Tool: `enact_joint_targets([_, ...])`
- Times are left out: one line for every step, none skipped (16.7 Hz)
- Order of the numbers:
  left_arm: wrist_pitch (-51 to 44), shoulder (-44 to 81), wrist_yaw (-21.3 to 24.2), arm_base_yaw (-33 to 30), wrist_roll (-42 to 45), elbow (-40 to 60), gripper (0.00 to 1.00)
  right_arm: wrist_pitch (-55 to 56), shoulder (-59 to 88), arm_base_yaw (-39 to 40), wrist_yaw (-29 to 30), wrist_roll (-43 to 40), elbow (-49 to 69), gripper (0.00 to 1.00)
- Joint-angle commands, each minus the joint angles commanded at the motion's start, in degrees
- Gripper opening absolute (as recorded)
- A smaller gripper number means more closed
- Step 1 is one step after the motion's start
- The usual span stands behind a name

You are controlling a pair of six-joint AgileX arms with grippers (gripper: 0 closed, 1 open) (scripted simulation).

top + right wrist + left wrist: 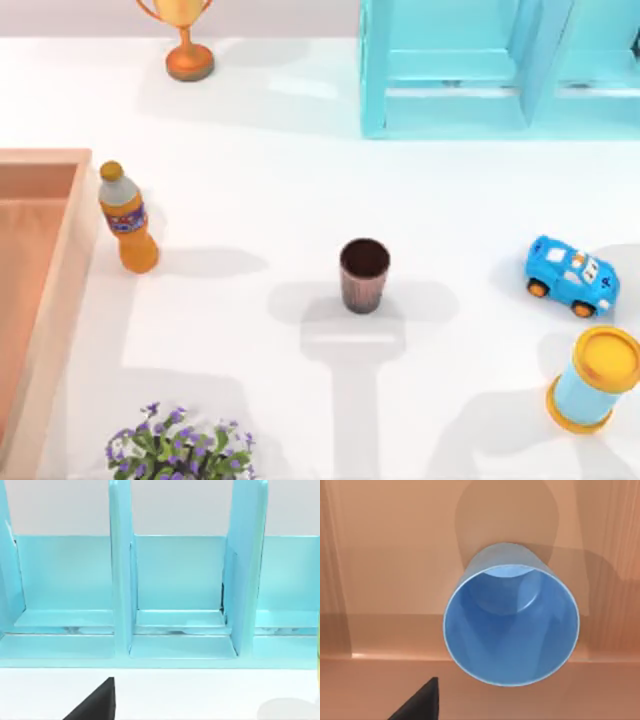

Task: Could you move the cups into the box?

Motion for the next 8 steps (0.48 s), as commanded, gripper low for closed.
enact_joint_targets([-2.32,-0.02,-0.01,-0.04,-0.04,2.28,1.0,0.0,0.0,0.0,0.0,0.0,0.0,1.0])
enact_joint_targets([-4.55,-0.02,-0.03,-0.06,-0.08,4.51,1.0,0.0,0.0,0.0,0.0,0.0,0.0,1.0])
enact_joint_targets([-6.28,-0.01,-0.01,-0.08,-0.11,6.24,1.0,0.0,0.0,0.0,0.0,0.0,0.0,1.0])
enact_joint_targets([-7.52,-0.06,0.09,-0.12,-0.13,7.61,1.0,0.0,0.0,0.0,0.0,0.0,0.0,1.0])
enact_joint_targets([-8.81,-0.17,0.21,-0.16,-0.15,9.1,1.0,0.0,0.0,0.0,0.0,0.0,0.0,1.0])
enact_joint_targets([-10.63,-0.19,0.25,-0.21,-0.17,11.05,1.0,0.0,0.0,0.0,0.0,0.0,0.0,1.0])
enact_joint_targets([-12.88,-0.13,0.23,-0.23,-0.19,13.32,1.0,0.0,0.0,0.0,0.0,0.0,0.0,1.0])
enact_joint_targets([-15.11,-0.09,0.22,-0.24,-0.21,15.51,1.0,0.0,0.0,0.0,0.0,0.0,0.0,1.0])
